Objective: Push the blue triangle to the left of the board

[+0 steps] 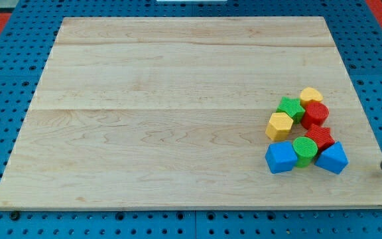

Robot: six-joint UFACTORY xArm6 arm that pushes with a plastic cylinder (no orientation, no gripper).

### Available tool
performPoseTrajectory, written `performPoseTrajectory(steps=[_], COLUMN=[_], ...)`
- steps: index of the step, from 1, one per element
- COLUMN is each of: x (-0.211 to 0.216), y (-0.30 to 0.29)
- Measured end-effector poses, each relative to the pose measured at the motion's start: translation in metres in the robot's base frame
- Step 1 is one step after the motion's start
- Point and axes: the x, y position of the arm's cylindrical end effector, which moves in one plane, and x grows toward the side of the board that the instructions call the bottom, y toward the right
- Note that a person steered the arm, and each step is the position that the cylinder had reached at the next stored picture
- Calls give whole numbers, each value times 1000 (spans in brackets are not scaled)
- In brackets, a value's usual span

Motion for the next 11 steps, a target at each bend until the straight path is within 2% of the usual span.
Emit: performPoseTrajectory(steps=[3, 4, 5, 6, 7, 8, 9, 10, 11], x=[-23, -21, 4, 46, 8, -55, -68, -104, -143], y=[-151, -114, -66, -109, -169, -204, -226, -255, -329])
